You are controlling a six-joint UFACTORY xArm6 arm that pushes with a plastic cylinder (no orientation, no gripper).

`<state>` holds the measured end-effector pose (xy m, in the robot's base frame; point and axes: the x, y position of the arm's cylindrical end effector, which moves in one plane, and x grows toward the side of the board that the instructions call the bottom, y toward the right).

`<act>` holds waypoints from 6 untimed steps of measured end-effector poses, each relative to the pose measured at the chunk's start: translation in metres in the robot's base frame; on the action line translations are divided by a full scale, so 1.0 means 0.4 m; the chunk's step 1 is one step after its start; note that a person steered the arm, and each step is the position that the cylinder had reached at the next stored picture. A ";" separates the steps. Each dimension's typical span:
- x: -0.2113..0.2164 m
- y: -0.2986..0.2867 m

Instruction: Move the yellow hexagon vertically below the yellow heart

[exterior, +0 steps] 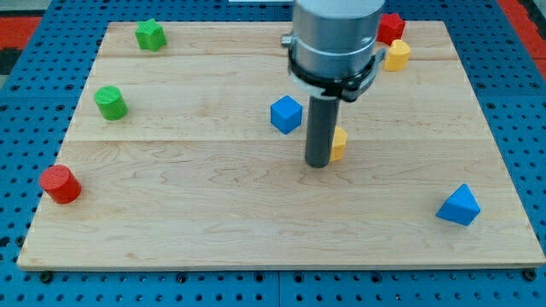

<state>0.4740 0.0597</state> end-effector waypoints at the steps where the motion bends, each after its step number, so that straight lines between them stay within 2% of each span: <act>1: -0.038 -0.009; 2: -0.086 0.110; 3: -0.087 0.175; 5: -0.219 0.275; 6: -0.220 0.279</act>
